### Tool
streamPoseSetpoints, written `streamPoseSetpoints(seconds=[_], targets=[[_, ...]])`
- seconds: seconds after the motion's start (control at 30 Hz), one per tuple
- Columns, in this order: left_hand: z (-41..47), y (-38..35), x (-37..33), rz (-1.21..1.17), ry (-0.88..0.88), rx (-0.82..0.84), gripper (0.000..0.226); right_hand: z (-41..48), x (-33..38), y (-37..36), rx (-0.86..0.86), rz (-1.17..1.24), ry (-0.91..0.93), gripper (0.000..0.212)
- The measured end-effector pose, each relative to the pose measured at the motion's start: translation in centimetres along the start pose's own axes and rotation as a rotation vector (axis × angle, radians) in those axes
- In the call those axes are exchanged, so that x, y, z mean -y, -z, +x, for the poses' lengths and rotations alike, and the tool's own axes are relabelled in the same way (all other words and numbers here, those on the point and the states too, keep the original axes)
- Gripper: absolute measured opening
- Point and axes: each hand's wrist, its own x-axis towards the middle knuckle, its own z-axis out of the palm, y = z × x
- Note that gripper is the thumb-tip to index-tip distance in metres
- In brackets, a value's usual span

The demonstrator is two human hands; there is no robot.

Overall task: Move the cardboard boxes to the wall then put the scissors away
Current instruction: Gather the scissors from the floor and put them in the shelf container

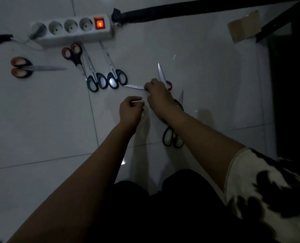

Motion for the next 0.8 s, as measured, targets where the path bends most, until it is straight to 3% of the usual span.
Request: streamPoseSetpoints(seconds=[0.1,0.27,0.37,0.6,0.73,0.8], targets=[[-0.1,0.8,1.0,-0.012,0.010,-0.004,0.013,1.0,0.1,-0.7,-0.002,-0.121,0.007,0.036],[0.7,3.2,1.2,-0.032,0.025,-0.037,0.014,1.9,0.0,-1.0,0.032,-0.082,0.035,0.034],[1.1,4.5,0.9,-0.089,0.039,-0.062,0.023,1.6,-0.1,-0.9,0.011,0.080,0.015,0.019],[1.9,7.1,-2.2,-0.073,0.034,0.021,0.059,1.7,5.7,0.7,-0.003,0.431,0.005,0.018],[2.6,8.5,-3.7,-0.083,-0.059,0.057,0.047,3.2,9.3,-0.2,0.078,0.708,-0.080,0.013],[3.3,9.5,-3.8,-0.075,-0.109,0.043,0.038,4.2,10.8,-0.7,0.109,0.730,-0.084,0.017]])
